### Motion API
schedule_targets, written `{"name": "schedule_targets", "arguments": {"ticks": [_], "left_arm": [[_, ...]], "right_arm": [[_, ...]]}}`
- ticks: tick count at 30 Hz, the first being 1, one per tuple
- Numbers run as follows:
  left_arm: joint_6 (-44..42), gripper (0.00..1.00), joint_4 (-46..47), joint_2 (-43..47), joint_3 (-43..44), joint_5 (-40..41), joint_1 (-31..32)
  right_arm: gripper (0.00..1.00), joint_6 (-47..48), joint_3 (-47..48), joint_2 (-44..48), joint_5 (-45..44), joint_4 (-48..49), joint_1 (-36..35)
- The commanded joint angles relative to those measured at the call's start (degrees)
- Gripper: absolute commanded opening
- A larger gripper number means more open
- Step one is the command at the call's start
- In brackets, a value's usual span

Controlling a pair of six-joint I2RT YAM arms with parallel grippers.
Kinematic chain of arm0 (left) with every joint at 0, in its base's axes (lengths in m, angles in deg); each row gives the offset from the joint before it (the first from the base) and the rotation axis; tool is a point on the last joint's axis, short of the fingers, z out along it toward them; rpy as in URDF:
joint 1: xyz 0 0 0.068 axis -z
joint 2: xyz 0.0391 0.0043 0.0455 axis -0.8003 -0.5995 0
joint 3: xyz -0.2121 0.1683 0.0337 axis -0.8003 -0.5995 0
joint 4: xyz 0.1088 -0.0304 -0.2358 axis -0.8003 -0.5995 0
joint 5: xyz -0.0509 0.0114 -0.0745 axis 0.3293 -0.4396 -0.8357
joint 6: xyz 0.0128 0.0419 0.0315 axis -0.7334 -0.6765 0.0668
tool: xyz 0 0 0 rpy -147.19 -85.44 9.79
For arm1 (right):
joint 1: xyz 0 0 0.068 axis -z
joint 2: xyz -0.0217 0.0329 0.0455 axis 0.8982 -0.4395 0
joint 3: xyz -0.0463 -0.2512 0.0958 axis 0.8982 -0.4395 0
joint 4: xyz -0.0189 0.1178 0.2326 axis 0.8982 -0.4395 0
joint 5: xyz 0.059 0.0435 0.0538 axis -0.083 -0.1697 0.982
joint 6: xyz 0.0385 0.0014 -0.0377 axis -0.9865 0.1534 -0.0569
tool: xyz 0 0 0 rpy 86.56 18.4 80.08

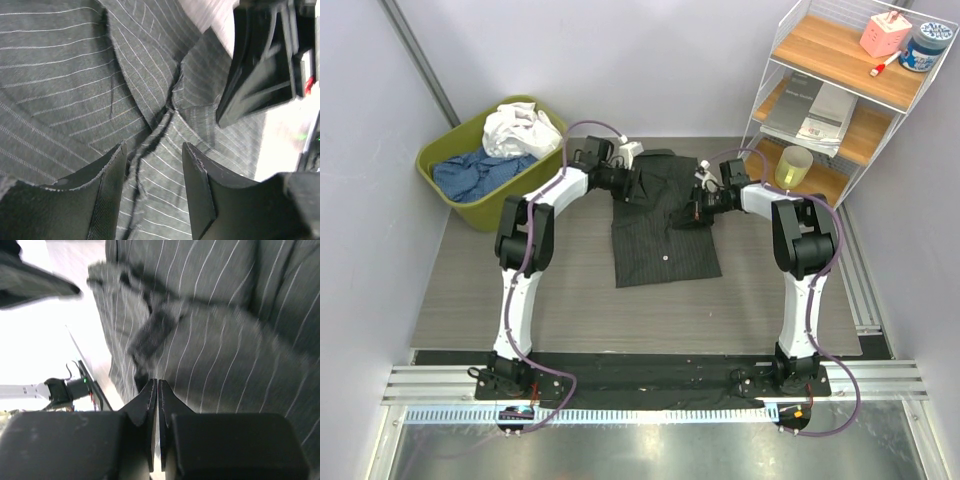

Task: Fold and stack the long sleeve shirts
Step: Fold the shirt

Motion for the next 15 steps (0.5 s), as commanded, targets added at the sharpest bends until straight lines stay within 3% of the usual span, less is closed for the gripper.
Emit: {"name": "schedule_targets", "arguments": {"ticks": [1, 15], "left_arm": [[-9.99, 0.5, -4.8, -2.44, 3.64, -1.8, 1.17], [-15.01, 0.48, -6.04, -5.79, 7.52, -5.74, 3.19]], "right_arm": [[0.09, -3.73, 3.27, -2.65, -1.13, 5.86, -0.49], [0.1, -8.49, 4.24, -4.67, -0.69, 10.88, -1.54]]}}
